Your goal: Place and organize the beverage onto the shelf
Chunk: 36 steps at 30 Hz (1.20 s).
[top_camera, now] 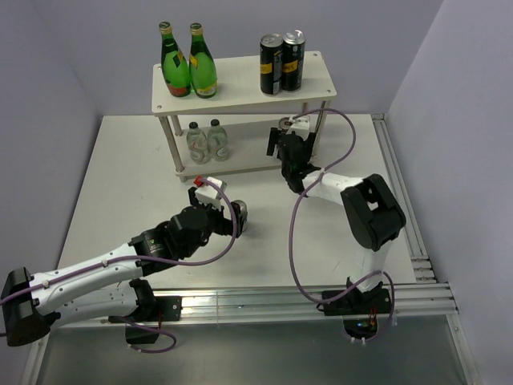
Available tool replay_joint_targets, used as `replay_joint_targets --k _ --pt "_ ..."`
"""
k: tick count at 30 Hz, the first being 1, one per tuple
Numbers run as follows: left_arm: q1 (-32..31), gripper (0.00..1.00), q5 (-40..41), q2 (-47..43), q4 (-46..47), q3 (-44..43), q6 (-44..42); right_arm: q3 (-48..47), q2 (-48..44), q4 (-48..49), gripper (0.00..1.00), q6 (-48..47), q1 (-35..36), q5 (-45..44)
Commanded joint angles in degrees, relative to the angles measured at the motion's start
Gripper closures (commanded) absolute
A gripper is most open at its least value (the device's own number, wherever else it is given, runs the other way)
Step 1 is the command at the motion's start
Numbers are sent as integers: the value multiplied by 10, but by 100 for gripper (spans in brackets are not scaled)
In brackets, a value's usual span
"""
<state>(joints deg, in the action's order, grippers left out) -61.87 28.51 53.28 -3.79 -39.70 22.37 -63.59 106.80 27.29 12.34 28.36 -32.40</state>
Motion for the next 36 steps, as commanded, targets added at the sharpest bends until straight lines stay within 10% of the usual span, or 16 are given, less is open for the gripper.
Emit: replay_joint_targets --k 1,21,36 --pt "-4 4 15 -8 11 2 11 32 -67 28 0 20 4 37" --pt "-31 3 30 39 146 120 58 344 -519 -116 0 141 146 -43" --pt "-36 2 158 291 297 60 33 390 -791 -323 0 169 218 -116"
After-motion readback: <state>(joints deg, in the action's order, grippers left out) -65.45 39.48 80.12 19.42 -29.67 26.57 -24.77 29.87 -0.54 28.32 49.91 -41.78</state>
